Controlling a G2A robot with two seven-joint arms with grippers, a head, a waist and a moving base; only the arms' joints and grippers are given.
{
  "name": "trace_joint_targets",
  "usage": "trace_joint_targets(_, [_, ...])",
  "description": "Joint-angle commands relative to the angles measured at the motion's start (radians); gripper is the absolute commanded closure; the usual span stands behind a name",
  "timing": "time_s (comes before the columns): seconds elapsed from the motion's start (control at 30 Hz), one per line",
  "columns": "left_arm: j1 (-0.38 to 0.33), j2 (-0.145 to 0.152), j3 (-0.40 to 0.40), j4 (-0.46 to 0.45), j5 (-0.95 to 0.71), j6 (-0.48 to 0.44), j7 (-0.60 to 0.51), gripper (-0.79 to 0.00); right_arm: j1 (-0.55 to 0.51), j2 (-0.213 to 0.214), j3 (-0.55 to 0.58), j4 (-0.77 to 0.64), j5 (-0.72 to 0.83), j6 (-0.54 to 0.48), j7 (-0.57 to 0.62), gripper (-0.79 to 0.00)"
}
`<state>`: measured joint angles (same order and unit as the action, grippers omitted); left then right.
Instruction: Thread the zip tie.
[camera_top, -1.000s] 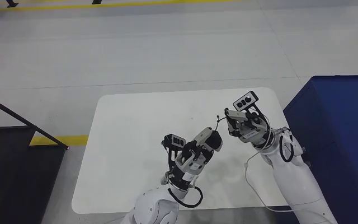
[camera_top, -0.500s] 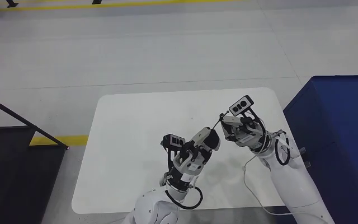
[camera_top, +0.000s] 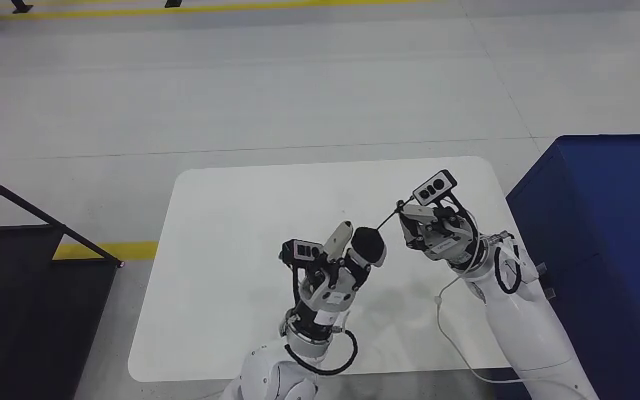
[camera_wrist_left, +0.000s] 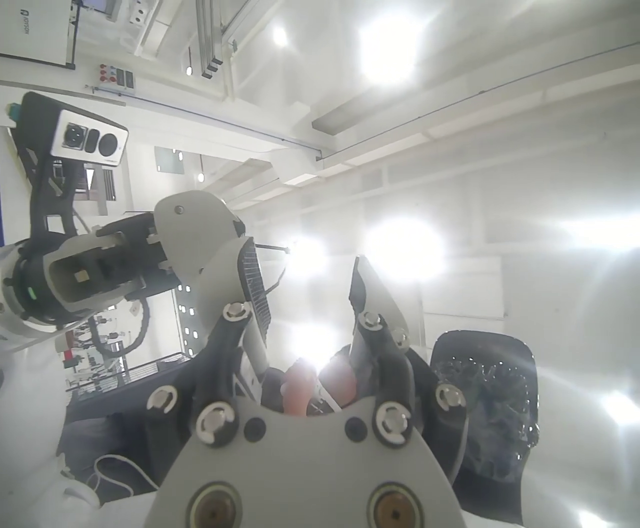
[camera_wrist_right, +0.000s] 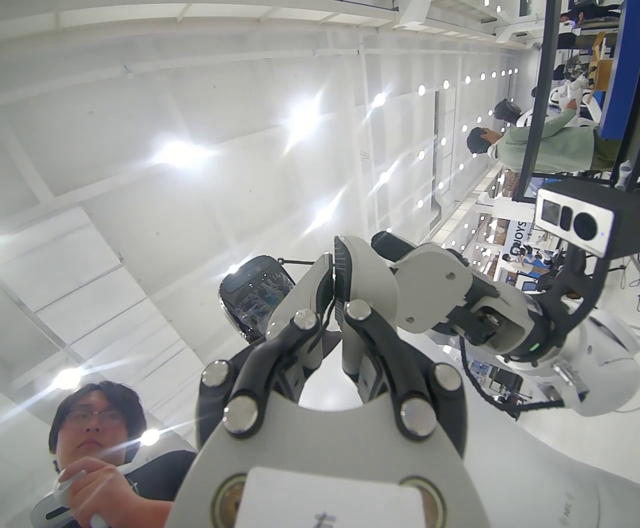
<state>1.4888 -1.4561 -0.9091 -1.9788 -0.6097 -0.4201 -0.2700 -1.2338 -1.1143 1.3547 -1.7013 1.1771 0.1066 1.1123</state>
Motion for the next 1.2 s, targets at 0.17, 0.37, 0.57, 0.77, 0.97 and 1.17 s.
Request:
trace_joint_targets(0.17, [-0.013,-0.002,0.002,0.062,0.071,-0.181,-0.088,-0.299,-0.006,-0.002,0.005,-0.001,0.001,0.005,-0.001,0.0])
trace_joint_targets(0.37, [-0.031,-0.01,0.014,0.092,0.071,-0.199,-0.052,-0.289,-0.014,-0.003,0.01,-0.004,0.001,0.009,0.003,0.0])
trace_joint_targets(0.57, [-0.043,-0.015,0.03,0.096,0.131,-0.149,-0.021,-0.296,-0.018,-0.003,0.019,-0.008,-0.005,0.015,0.008,0.0])
trace_joint_targets(0.77, [-0.044,-0.017,0.036,0.096,0.152,-0.151,-0.017,-0.296,-0.02,-0.004,0.023,-0.009,-0.004,0.021,0.007,0.0])
trace_joint_targets(0.97, [-0.052,-0.021,0.043,0.087,0.157,-0.136,0.003,-0.228,-0.023,-0.005,0.02,-0.006,-0.009,0.024,0.009,0.0])
trace_joint_targets(1.17, [-0.057,-0.024,0.046,0.091,0.166,-0.116,0.014,-0.145,-0.023,-0.007,0.02,-0.007,-0.012,0.027,0.009,0.0])
